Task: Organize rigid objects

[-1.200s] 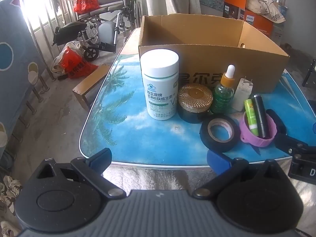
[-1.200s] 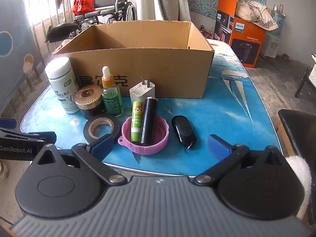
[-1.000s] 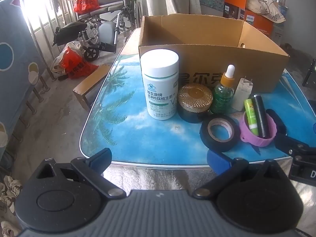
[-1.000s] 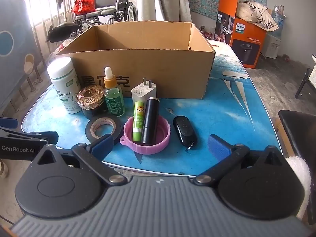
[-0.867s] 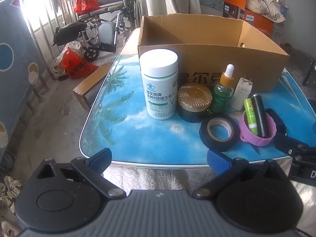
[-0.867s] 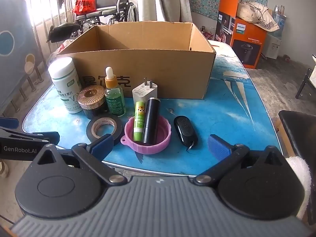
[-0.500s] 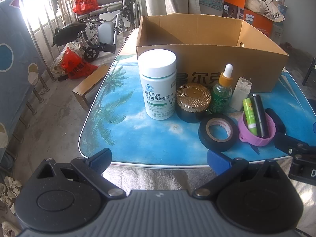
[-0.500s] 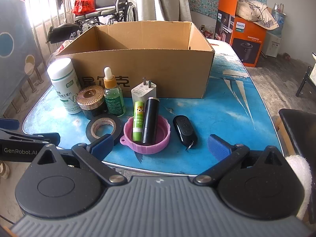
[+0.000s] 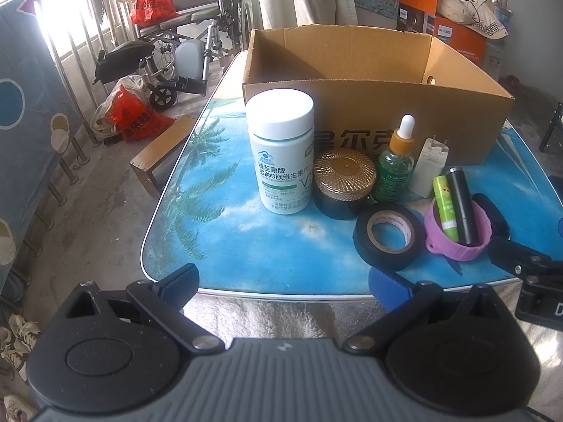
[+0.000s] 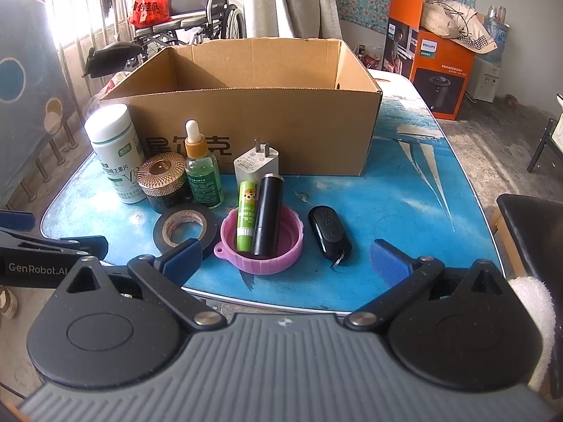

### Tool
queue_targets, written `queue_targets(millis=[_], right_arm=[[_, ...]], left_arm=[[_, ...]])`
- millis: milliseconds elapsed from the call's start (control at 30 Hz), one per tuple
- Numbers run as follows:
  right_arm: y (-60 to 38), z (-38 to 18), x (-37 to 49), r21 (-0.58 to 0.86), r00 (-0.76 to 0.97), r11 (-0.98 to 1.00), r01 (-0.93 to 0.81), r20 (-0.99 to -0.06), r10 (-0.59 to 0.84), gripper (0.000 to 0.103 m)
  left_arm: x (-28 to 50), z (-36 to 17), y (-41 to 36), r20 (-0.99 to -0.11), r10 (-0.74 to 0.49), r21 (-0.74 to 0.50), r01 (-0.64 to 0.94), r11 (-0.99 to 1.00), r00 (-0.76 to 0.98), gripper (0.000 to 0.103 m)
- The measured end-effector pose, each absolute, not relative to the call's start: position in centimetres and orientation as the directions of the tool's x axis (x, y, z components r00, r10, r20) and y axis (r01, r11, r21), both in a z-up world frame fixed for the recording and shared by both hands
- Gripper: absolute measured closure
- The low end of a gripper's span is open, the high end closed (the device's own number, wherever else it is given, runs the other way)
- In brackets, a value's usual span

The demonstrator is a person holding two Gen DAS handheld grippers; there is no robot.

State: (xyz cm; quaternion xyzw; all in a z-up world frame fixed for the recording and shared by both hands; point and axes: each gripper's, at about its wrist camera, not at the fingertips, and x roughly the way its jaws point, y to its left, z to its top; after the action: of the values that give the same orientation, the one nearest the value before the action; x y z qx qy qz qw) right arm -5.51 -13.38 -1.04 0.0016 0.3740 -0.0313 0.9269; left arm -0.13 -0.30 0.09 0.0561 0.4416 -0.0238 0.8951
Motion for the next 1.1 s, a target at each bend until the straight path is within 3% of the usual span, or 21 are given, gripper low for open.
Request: queue_targets(millis=[1100], right_arm=[[-13.11,-0.92,-5.41,-0.019,0.721,0.999,0.044,-0.691,-0.045,0.001]], left_arm=[[-0.09,0.03,-0.16,-0.794,0.013,0.084,0.089,0.993,0.608,0.0]])
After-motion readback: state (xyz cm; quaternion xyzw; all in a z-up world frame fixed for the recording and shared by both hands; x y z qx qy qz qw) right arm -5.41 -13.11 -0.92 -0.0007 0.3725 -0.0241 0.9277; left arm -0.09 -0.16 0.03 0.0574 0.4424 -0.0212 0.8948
